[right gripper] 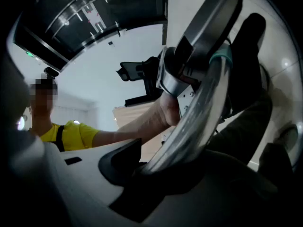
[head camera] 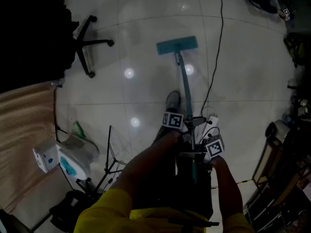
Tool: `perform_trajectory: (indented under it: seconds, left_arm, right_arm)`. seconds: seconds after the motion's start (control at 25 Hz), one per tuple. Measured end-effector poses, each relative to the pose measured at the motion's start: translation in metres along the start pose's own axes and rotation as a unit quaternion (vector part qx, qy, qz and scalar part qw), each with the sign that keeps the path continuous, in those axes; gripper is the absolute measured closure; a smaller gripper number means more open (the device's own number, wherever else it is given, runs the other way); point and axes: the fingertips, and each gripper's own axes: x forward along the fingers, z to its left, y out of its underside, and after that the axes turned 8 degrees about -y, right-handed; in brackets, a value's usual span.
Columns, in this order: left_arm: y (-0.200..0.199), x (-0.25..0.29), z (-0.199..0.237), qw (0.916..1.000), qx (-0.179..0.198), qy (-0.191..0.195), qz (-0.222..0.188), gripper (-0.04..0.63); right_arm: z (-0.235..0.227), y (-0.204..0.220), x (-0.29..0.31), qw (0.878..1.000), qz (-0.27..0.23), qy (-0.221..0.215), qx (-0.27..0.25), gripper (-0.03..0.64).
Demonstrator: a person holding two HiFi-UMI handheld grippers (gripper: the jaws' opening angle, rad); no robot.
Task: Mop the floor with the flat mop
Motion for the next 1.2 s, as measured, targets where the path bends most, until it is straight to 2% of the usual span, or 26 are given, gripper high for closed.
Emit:
perform_trajectory:
  seconds: [0.16,0.32,0.44,0.52,0.6,0.72,0.8,0.92,0.96,1.04,1.2]
  left_arm:
    - [-0.094,0.010,0.013,0.9994,0.026,-0.019,0.015,0.443]
    - [-0.181,0.019,0.010,0.9969,0.054,-0.037,0.043,0.440]
    - [-0.214,0.019,0.007,0.9948,0.065,-0.051,0.059,0.442]
    - [-0.201,0.016,0.006,0.9934,0.068,-0.052,0.077,0.442]
    - [-0.158,0.009,0.004,0.9919,0.061,-0.055,0.097,0.440]
    - [-0.056,-0.004,-0.003,0.9903,0.034,-0.061,0.120,0.440]
    - [0.015,-0.010,-0.014,0.9899,0.003,-0.063,0.127,0.440]
    - [0.085,-0.014,-0.024,0.9896,-0.032,-0.070,0.121,0.440]
    - [0.092,-0.014,-0.020,0.9900,-0.033,-0.073,0.116,0.440]
    - [0.081,-0.009,-0.010,0.9927,-0.025,-0.070,0.094,0.440]
    - [-0.011,0.008,0.009,0.9961,0.002,-0.063,0.062,0.445]
  right_arm:
    - [-0.026,-0.090,-0.006,0.999,0.016,0.019,-0.023,0.484]
    - [-0.032,-0.185,-0.014,0.998,-0.048,0.003,-0.034,0.491]
    - [-0.023,-0.224,-0.007,0.996,-0.081,-0.029,-0.036,0.508]
    - [-0.016,-0.212,0.001,0.996,-0.078,-0.037,-0.031,0.511]
    - [-0.006,-0.171,0.012,0.997,-0.064,-0.036,-0.017,0.509]
    - [0.014,-0.075,0.020,0.997,-0.061,-0.029,0.025,0.495]
    - [0.029,-0.010,0.020,0.995,-0.072,-0.029,0.061,0.494]
    - [0.044,0.049,0.018,0.994,-0.074,-0.031,0.078,0.486]
    - [0.043,0.056,0.017,0.995,-0.068,-0.027,0.073,0.488]
    - [0.035,0.048,0.013,0.997,-0.055,-0.022,0.054,0.492]
    - [0.000,-0.029,-0.006,0.999,-0.046,-0.011,0.018,0.494]
